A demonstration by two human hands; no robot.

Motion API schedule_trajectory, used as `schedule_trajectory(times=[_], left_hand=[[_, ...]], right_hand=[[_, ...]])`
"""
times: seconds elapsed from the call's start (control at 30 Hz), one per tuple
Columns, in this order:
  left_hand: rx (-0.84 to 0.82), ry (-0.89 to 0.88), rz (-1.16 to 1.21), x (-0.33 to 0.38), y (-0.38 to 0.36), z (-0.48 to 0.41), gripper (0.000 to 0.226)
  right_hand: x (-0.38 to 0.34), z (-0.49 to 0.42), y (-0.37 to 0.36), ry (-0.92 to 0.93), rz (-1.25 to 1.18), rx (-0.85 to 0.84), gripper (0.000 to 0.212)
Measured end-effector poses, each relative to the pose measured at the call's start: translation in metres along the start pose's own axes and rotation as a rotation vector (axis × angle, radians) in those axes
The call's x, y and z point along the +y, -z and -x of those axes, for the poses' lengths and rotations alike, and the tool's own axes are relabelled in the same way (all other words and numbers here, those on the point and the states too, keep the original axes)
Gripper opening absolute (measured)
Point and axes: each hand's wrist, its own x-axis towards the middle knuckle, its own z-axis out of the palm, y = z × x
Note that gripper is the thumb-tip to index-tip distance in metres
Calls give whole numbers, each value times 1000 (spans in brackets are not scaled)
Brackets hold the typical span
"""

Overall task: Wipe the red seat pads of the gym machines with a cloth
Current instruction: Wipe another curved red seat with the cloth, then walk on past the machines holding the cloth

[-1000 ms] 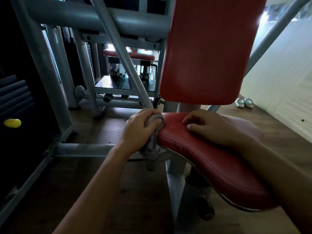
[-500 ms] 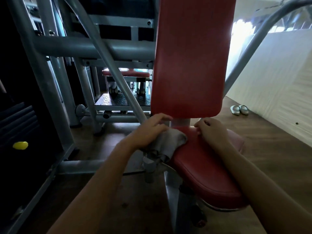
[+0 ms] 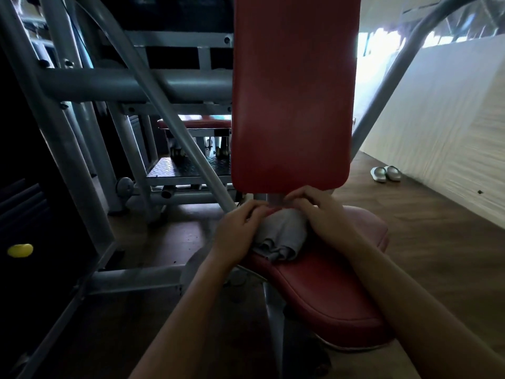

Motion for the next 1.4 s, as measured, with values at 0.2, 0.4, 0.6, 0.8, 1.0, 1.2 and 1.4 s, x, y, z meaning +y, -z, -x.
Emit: schedule_trajectory(times=[0.2,0.4,0.6,0.8,1.0,1.2,1.4], left_hand=[[261,24,87,-7,-4,8,28],[285,12,54,-10,-7,10,22],[84,-8,-138,-5,-5,9,17],[-34,55,-308,16,0,12,26],[-286,298,-546,90,16,7,26],[-369,369,-638,232,81,-32,22],[-402,168,-699,423,168,-70,23]], right_hand=[[-12,11,4,14,181,-206,26],[-14,23,21,-43,372,-162,40],[-4,20,50,-66,388,-261,36],[-8,25,42,-197,411,-267,45],[-39,14,57,-307,531,-429,47],[-135,-30,170,-382,562,-541,38],[-297,-41,334,-399,515,-407,29]])
